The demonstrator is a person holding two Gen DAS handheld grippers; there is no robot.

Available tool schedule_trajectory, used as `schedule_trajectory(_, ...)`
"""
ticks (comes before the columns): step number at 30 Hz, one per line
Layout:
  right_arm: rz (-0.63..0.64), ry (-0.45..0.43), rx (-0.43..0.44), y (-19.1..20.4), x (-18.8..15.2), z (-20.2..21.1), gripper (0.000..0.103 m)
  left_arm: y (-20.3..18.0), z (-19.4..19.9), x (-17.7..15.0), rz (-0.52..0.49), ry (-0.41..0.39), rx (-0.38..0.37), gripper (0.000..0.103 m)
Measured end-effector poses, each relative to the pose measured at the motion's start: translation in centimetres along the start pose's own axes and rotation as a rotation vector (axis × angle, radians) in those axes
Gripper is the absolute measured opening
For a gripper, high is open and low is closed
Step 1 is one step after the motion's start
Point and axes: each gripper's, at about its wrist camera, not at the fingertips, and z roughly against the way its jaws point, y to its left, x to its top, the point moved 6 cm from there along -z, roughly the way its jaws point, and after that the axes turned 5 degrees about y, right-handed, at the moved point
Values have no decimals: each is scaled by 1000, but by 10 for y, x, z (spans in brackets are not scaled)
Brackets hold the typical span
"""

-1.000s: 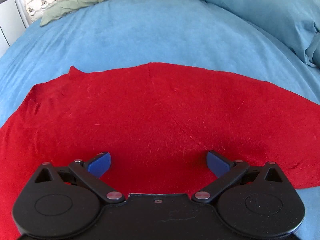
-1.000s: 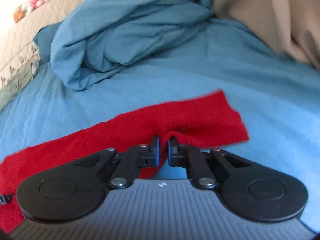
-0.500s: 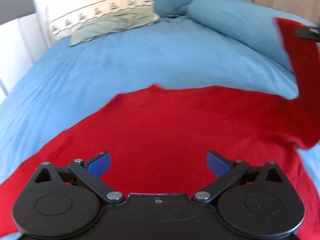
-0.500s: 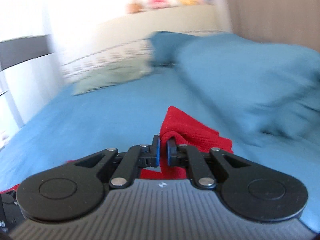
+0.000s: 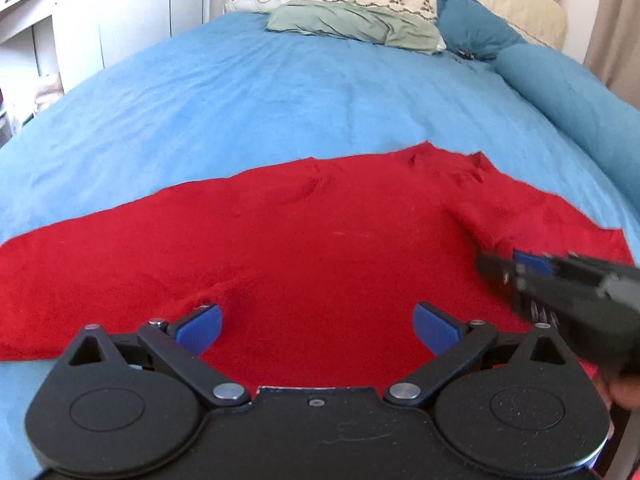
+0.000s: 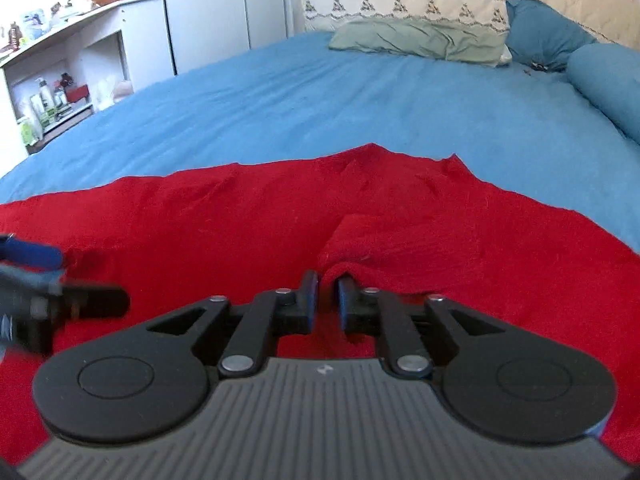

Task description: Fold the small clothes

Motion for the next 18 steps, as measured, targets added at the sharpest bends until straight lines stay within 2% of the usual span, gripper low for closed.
schedule_trajectory(1, 16, -23, -11, -3, -2, 11, 81, -2, 0, 3, 2, -3, -5, 103)
schedule_trajectory(2, 37, -54, -26, -7, -3, 22, 99, -4, 1, 5, -2, -6, -11, 103)
schedule_trajectory(3, 59, -84, -43, -9, -3, 34, 102, -9, 2, 6, -14, -12, -20, 103)
schedule_trajectory(6, 103, -95, -69, -31, -12, 68, 102, -32, 8, 11, -71, -47, -49, 103)
schedule_trajectory(12, 92, -50, -228, -86, -41, 119, 102, -112, -8, 25, -270, -81, -87, 100)
schedule_trajectory(14, 75, -29, -271, -101, -56, 126, 102, -137, -25, 28, -321, -76, -77, 83)
schedule_trajectory(18, 8, -9, -301, -120, -76, 133, 102, -164, -64, 34, -338, -43, -61, 69)
